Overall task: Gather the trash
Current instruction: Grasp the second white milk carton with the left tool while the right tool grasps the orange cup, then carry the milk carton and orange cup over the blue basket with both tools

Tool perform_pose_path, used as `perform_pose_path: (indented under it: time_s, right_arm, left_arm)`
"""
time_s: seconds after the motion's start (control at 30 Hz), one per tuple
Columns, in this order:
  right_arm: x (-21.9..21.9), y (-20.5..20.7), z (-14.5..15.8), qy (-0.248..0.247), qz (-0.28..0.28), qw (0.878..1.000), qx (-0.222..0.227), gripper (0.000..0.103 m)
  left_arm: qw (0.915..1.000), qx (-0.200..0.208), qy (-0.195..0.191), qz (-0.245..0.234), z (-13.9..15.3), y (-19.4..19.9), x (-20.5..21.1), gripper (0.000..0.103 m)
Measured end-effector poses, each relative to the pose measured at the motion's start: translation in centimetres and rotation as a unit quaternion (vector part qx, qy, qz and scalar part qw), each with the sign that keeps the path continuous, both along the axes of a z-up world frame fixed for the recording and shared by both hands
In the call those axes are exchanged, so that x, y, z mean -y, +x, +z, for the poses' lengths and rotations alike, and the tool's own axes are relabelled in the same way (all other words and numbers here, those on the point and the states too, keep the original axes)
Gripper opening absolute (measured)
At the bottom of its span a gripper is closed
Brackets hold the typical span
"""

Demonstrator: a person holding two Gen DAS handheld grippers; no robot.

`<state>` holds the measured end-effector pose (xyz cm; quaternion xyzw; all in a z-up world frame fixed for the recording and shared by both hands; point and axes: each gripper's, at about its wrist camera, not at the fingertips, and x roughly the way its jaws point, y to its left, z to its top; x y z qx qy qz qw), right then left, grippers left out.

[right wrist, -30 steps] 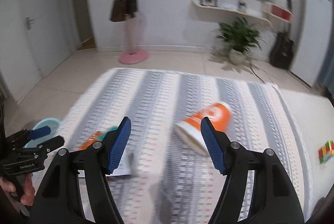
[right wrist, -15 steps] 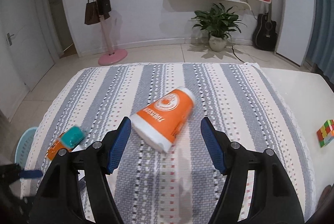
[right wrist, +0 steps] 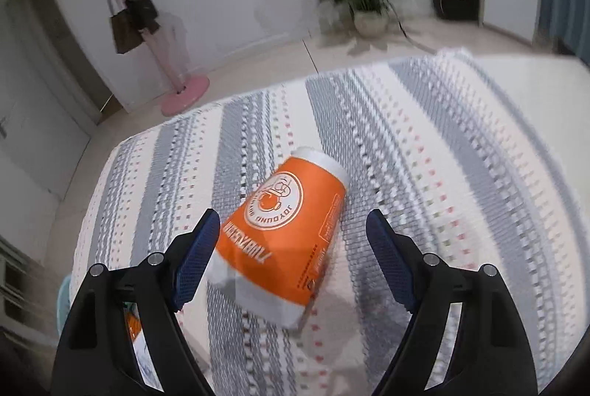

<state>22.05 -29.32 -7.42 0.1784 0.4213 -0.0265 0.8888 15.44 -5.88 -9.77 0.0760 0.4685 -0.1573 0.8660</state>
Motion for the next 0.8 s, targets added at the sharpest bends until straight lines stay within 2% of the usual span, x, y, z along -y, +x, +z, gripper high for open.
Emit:
perform_pose_path:
  time_s: [0.17, 0.3, 0.37, 0.43, 0.53, 0.63, 0.8]
  right_arm:
    - [-0.2, 1.8, -2.1, 0.036, -0.006, 0.999, -0.027, 0.078]
    - [-0.8, 2.4, -3.6, 0.067, -0.004, 0.996, -0.05, 0.076]
    - [-1.1, 2.4, -4.2, 0.079, 0.0, 0.995, -0.056, 0.07]
    - [-1.4, 2.3, -4.0, 0.074, 0.008, 0.996, -0.051, 0.065]
    - [-1.7, 1.9, -3.8, 0.068, 0.022, 0.996, -0.049, 0.052]
    - [-1.9, 1.0, -3.4, 0.058, 0.032, 0.997, -0.041, 0.045]
    - [-1.9, -1.9, -2.0, 0.001, 0.051, 0.999, -0.018, 0.037]
  left_arm:
    - [0.999, -0.011, -0.043, 0.0, -0.4, 0.1, -0.5, 0.069]
    - [0.9967, -0.027, -0.076, -0.011, -0.6, 0.1, -0.5, 0.07]
    - [0.9959, -0.028, -0.085, -0.012, -0.5, -0.2, -0.5, 0.07]
    - [0.9943, -0.032, -0.101, -0.013, -0.5, -0.2, -0.8, 0.071]
    - [0.9918, -0.039, -0.121, -0.013, -0.5, 0.0, -1.0, 0.071]
    - [0.9937, -0.032, -0.106, -0.011, -0.4, -0.3, -0.7, 0.071]
    - [0.9955, -0.018, -0.093, -0.006, -0.3, -0.3, -0.4, 0.066]
